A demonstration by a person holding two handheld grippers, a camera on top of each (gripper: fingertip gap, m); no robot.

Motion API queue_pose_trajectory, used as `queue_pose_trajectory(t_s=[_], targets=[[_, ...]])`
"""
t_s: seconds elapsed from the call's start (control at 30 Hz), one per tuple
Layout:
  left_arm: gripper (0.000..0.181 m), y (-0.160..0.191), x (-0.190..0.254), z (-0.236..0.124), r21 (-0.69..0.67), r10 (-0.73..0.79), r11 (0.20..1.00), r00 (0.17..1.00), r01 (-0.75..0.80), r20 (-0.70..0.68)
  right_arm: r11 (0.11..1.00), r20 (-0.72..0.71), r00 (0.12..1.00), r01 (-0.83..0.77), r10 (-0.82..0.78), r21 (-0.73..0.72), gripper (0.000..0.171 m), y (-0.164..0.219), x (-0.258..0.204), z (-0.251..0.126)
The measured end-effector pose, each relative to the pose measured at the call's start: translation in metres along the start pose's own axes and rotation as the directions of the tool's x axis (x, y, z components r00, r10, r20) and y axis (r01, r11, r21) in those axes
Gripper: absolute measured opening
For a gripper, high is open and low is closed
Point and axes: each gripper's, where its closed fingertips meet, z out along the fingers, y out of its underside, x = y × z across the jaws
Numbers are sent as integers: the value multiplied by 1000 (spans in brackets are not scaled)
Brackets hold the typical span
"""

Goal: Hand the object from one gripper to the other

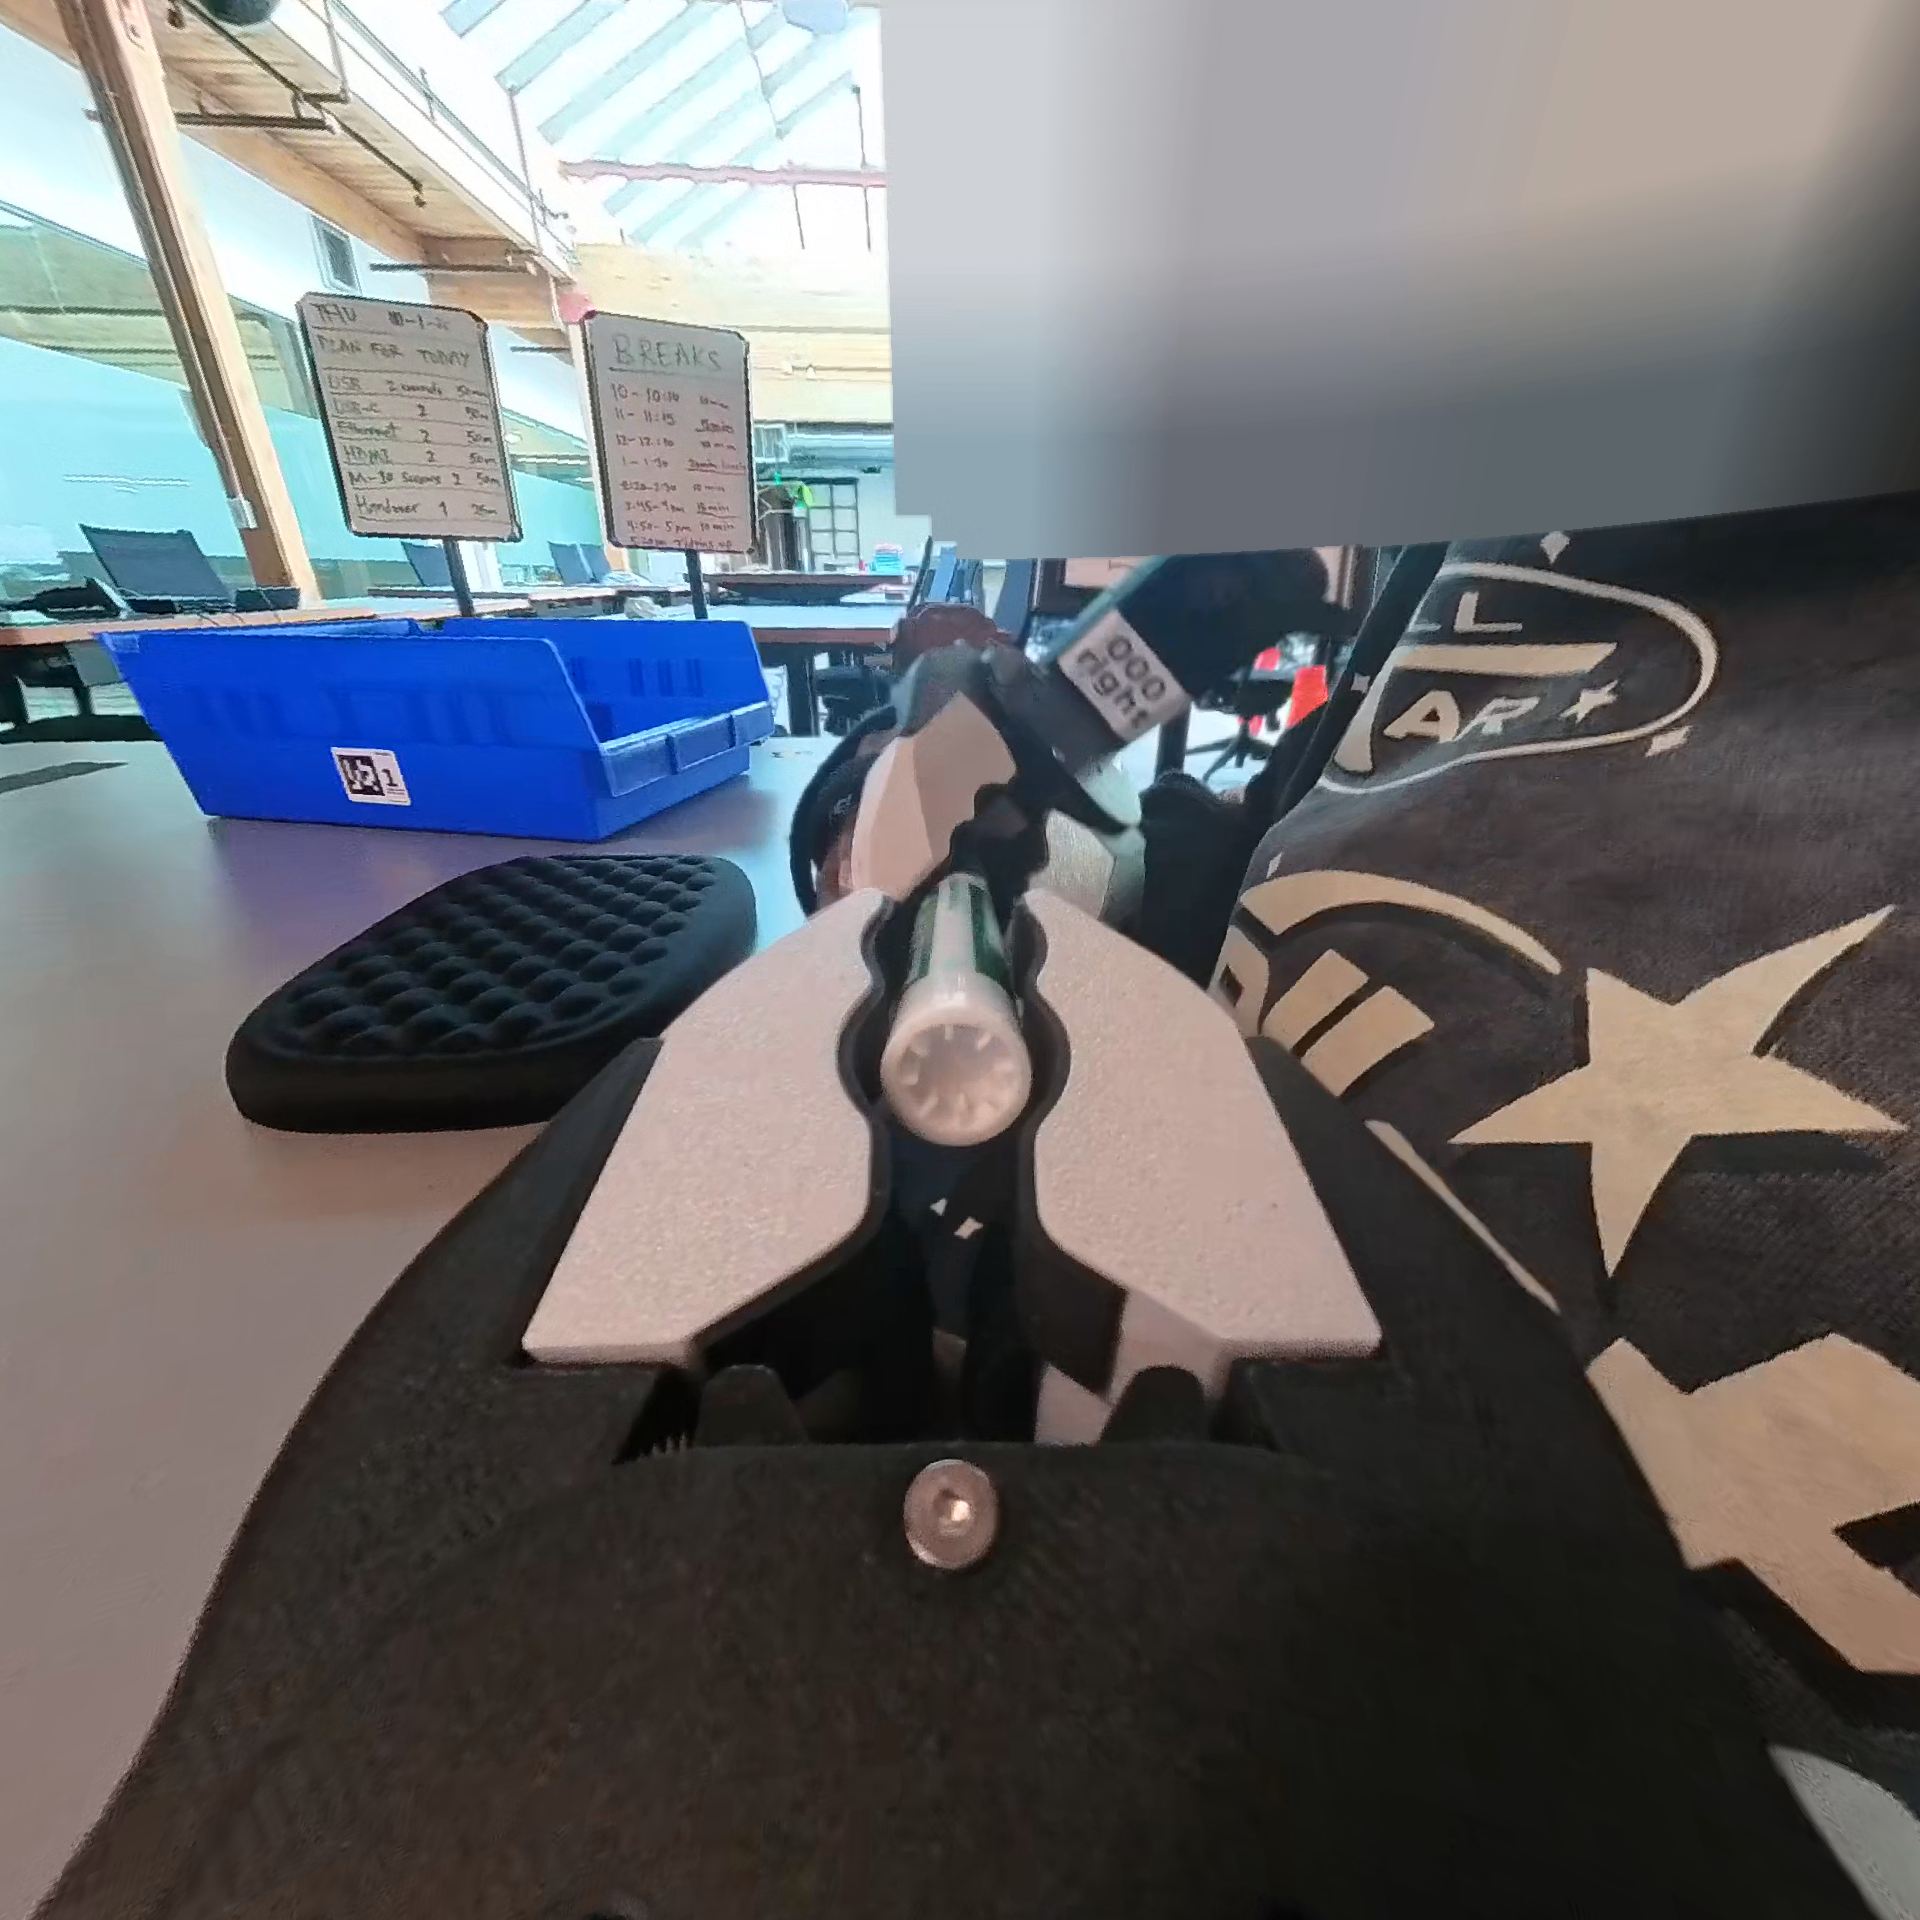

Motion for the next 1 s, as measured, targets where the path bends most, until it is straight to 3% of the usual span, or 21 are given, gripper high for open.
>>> queue_pose_trajectory(t_s=[0.1, 0.17, 0.27, 0.37, 0.57, 0.67, 0.77, 0.87, 1.0], targets=[[24, 0, 6, 1, -6, 75, 997, 997, -75, -20, 972, 128, 965, -232, 228, 17, 19, -3, -5, -2], [34, 2, 6, 0, -31, 173, 984, 985, -173, 6, 908, 218, 886, -418, 410, -12, 19, -3, -8, -4], [34, 9, 4, 0, -105, 274, 957, 961, -270, 30, 797, 311, 748, -601, 586, -57, 19, -3, -10, -7], [27, 15, 5, 1, -136, 301, 946, 953, -295, 26, 740, 359, 668, -664, 652, -108, 19, -2, -16, -7], [21, 19, 5, 1, -176, 280, 945, 960, -274, 8, 708, 381, 622, -692, 685, -143, 19, 1, -21, -7], [20, 16, 3, 1, -150, 208, 967, 978, -203, 15, 746, 370, 673, -659, 640, -92, 21, 0, -18, -6], [21, 9, 1, 1, -96, 136, 986, 990, -133, 31, 829, 271, 806, -558, 527, 47, 43, -4, -6, -5], [21, 4, -1, -1, -59, 71, 996, 997, -69, 29, 928, 135, 928, -361, 347, 94, 44, -3, 1, -4], [20, 2, 1, 0, -23, -22, 1000, 1000, 21, -7, 989, 28, 993, -119, 118, 84, 37, -6, 0, -2]])
